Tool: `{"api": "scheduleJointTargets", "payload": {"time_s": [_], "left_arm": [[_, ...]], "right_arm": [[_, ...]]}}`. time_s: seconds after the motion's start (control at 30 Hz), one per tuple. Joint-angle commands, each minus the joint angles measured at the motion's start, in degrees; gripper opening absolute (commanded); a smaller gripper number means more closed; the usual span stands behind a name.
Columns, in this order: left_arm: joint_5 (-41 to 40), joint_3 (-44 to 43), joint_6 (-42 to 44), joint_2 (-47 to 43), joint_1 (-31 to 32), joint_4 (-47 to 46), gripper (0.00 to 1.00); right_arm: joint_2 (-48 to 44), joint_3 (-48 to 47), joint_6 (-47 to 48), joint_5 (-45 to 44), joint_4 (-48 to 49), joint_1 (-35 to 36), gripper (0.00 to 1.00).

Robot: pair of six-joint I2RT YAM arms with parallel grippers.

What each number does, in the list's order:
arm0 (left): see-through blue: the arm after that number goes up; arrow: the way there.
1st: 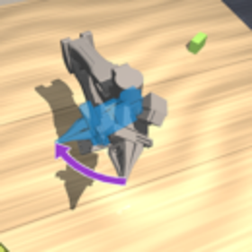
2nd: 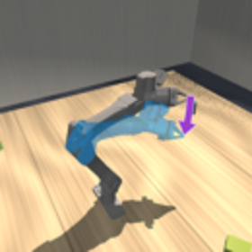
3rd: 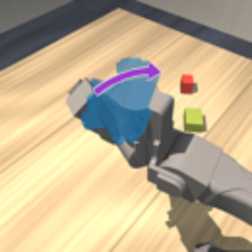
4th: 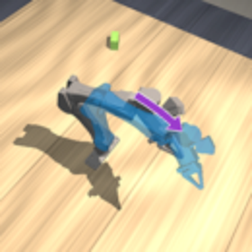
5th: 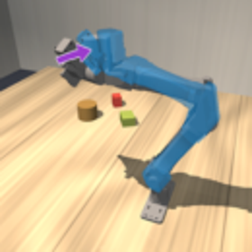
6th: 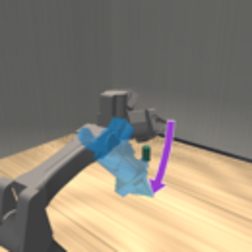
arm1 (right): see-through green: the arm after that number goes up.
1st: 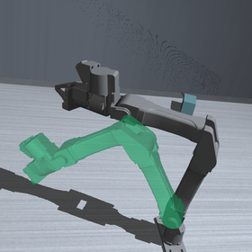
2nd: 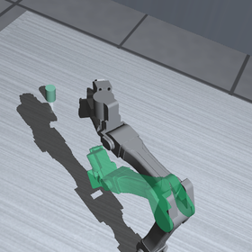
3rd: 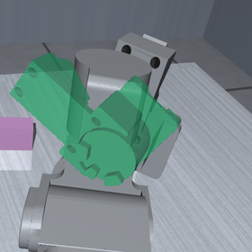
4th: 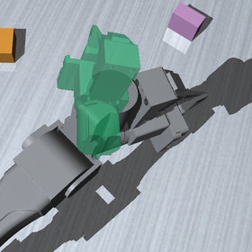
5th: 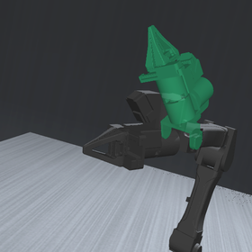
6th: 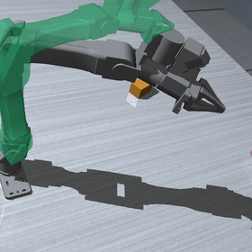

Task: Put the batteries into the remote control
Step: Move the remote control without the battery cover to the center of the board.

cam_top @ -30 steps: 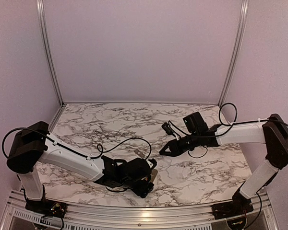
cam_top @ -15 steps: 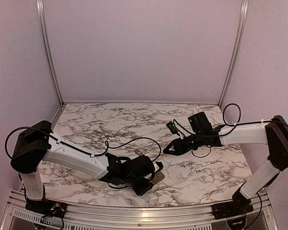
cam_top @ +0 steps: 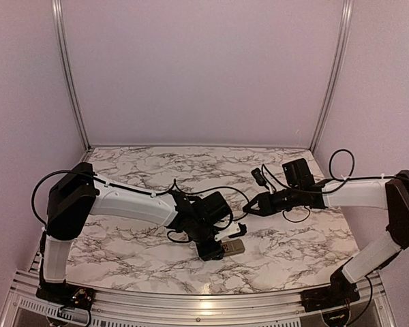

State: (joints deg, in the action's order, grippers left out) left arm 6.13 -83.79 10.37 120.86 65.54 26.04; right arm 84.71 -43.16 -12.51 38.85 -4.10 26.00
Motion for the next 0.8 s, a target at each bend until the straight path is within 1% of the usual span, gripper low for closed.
{"api": "scheduleJointTargets", "payload": {"time_s": [0.0, 0.1, 0.2, 0.27, 0.43, 0.5, 0.53, 0.67, 0.73, 0.77], "left_arm": [[-1.4, -5.3, 5.9, 5.0, -1.2, 0.4, 0.54], [-0.4, -7.4, 7.7, 6.1, -1.9, 2.2, 0.58], [-0.3, -6.9, 8.2, 5.0, -2.7, 2.4, 0.64], [0.5, -6.2, 7.7, 3.3, -3.3, 1.7, 0.69], [0.9, -4.2, 4.6, -3.5, -3.7, -0.8, 0.86], [0.3, -1.7, 2.6, -7.6, -4.3, -3.4, 0.97], [0.4, -0.3, 1.5, -9.7, -4.9, -4.8, 0.99], [-3.0, 8.0, -5.1, -19.4, -8.7, -12.1, 0.99], [-4.8, 13.2, -9.4, -24.7, -11.2, -16.3, 0.99], [-5.5, 16.1, -13.5, -27.4, -12.6, -19.7, 0.99]], "right_arm": [[-1.6, 0.5, -0.8, 0.6, 1.2, -1.6, 0.26], [-1.6, 0.4, -0.7, 0.6, 0.9, -1.7, 0.26], [-1.6, 0.2, -0.3, 0.8, 0.5, -1.7, 0.27], [-1.5, 0.1, -0.2, 1.1, 0.7, -1.7, 0.30], [-0.6, -1.2, 0.6, 0.9, 0.9, -1.7, 0.40], [0.1, -2.7, 1.5, -0.1, 0.1, -1.4, 0.45], [0.5, -3.8, 2.2, -1.4, -0.7, -0.9, 0.46], [3.4, -9.2, 5.6, -6.9, -3.8, 1.9, 0.46], [5.9, -12.6, 7.7, -9.1, -5.9, 3.9, 0.46], [7.1, -14.2, 8.8, -10.2, -7.0, 5.0, 0.45]]}}
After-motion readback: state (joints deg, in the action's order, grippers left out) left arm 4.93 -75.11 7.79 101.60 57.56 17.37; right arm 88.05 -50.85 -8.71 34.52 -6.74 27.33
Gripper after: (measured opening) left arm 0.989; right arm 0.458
